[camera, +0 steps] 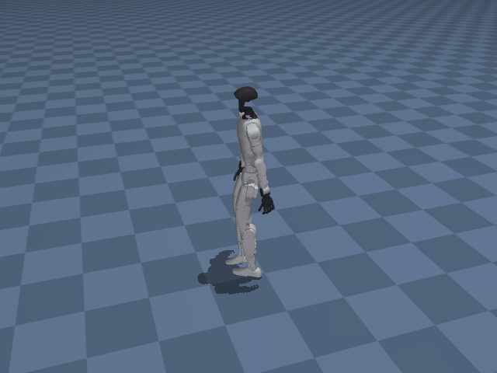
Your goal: Upper body actions
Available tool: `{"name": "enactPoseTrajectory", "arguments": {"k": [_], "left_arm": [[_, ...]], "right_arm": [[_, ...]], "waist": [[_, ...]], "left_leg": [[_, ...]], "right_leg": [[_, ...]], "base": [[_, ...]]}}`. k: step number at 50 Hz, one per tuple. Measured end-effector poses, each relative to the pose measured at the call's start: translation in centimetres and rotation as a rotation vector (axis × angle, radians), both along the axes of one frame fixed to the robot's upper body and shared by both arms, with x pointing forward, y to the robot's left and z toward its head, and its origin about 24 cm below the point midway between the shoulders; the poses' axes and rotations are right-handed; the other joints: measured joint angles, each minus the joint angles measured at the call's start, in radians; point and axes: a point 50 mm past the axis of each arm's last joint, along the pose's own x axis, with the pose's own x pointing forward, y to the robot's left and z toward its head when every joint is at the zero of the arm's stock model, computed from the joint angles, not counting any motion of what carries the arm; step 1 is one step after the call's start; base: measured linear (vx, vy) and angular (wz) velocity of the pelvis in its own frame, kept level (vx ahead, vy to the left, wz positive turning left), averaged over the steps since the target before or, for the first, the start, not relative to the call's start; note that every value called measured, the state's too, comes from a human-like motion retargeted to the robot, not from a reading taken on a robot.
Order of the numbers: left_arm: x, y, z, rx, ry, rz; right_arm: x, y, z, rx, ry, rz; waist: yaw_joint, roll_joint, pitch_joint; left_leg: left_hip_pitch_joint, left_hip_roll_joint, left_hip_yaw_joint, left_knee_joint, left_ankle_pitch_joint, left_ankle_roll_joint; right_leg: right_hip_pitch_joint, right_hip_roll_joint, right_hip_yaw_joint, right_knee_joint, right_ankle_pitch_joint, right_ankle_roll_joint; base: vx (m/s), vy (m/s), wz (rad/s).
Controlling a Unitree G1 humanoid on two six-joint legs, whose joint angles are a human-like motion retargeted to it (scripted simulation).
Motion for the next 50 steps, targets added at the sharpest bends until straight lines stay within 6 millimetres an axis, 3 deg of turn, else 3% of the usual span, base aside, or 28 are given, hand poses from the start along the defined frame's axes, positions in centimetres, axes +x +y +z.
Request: {"name": "enactPoseTrajectory", "arguments": {"k": [3,8,15,20,25,29,32,35,38,42,45,50], "left_arm": [[1.0,1.3,0.1,0.024,-0.008,-0.098],[2.1,2.8,0.4,0.058,-0.017,-0.208],[1.7,2.3,0.3,0.041,-0.021,-0.151],[0.1,2.7,0.5,0.042,0.037,-0.192],[0.2,3.2,0.7,0.052,0.059,-0.254],[2.9,3.7,0.7,0.073,0.005,-0.281],[6.0,3.9,0.7,0.093,-0.070,-0.311],[8.8,3.5,0.8,0.094,-0.147,-0.341],[11.8,1.9,0.9,0.073,-0.262,-0.353],[13.7,-0.1,0.9,0.032,-0.359,-0.371],[13.8,-1.3,0.8,0.006,-0.376,-0.407],[10.7,-2.1,0.0,-0.021,-0.300,-0.428]], "right_arm": [[0.3,0.4,0.0,0.012,-0.019,-0.025],[-2.7,0.5,-0.2,0.008,0.096,-0.025],[-5.6,-0.3,0.0,-0.026,0.233,0.006],[-5.3,-0.3,0.0,-0.013,0.226,-0.045],[-4.3,-0.2,-0.1,-0.006,0.181,-0.073],[-4.4,-0.2,-0.1,-0.011,0.186,-0.113],[-5.9,0.0,0.1,0.000,0.246,-0.187],[-7.6,0.2,0.2,0.015,0.309,-0.251],[-9.4,0.7,0.4,0.023,0.373,-0.298],[-10.3,1.3,0.4,0.037,0.391,-0.334],[-10.1,1.4,0.4,0.046,0.379,-0.347],[-7.9,0.6,0.1,0.015,0.317,-0.297]], "waist": [[-0.022,0.009,0.012],[0.021,0.025,-0.005],[0.049,0.052,-0.029],[0.007,0.071,-0.051],[0.000,0.085,-0.054],[0.006,0.079,-0.050],[0.033,0.061,-0.052],[0.057,0.049,-0.053],[0.050,0.070,-0.068],[0.003,0.093,-0.079],[-0.008,0.108,-0.093],[0.006,0.136,-0.143]], "left_leg": [[0.020,0.036,0.100,-0.033,-0.012,0.021],[0.044,0.059,0.228,-0.074,-0.032,0.039],[0.097,0.070,0.454,-0.130,-0.070,0.047],[0.109,0.090,0.598,-0.137,-0.104,0.033],[0.127,0.093,0.703,-0.148,-0.135,0.016],[0.132,0.085,0.798,-0.150,-0.152,-0.010],[0.129,0.074,0.835,-0.143,-0.157,-0.032],[0.134,0.060,0.849,-0.144,-0.160,-0.047],[0.140,0.089,0.860,-0.142,-0.151,-0.066],[0.159,0.121,0.852,-0.130,-0.135,-0.090],[0.167,0.138,0.846,-0.119,-0.123,-0.113],[0.192,0.156,0.886,-0.112,-0.087,-0.160]], "right_leg": [[-0.036,-0.007,-0.075,0.050,-0.024,-0.053],[-0.040,-0.102,-0.482,0.082,-0.145,-0.178],[-0.023,-0.155,-0.808,0.069,-0.235,-0.172],[0.003,-0.130,-1.029,0.004,-0.283,-0.172],[0.010,-0.087,-1.167,-0.039,-0.317,-0.180],[0.026,-0.051,-1.347,-0.090,-0.304,-0.176],[0.035,-0.042,-1.463,-0.122,-0.248,-0.166],[0.034,-0.052,-1.478,-0.131,-0.151,-0.167],[0.029,-0.032,-1.429,-0.132,-0.138,-0.254],[0.060,-0.007,-1.454,-0.147,-0.158,-0.264],[0.068,-0.015,-1.446,-0.123,-0.173,-0.241],[0.052,-0.006,-1.368,-0.073,-0.220,-0.218]], "base": [[-0.25,0.14,-1.43],[-0.13,0.14,-1.66],[-0.11,0.11,-1.95],[-0.15,-0.01,-2.13],[-0.12,-0.09,-2.02],[-0.13,-0.10,-1.96],[-0.04,-0.13,-1.24],[0.03,-0.11,-0.61],[0.08,-0.18,-0.09],[0.12,-0.21,0.45],[0.12,-0.18,0.11],[0.14,-0.18,-0.73]]}}
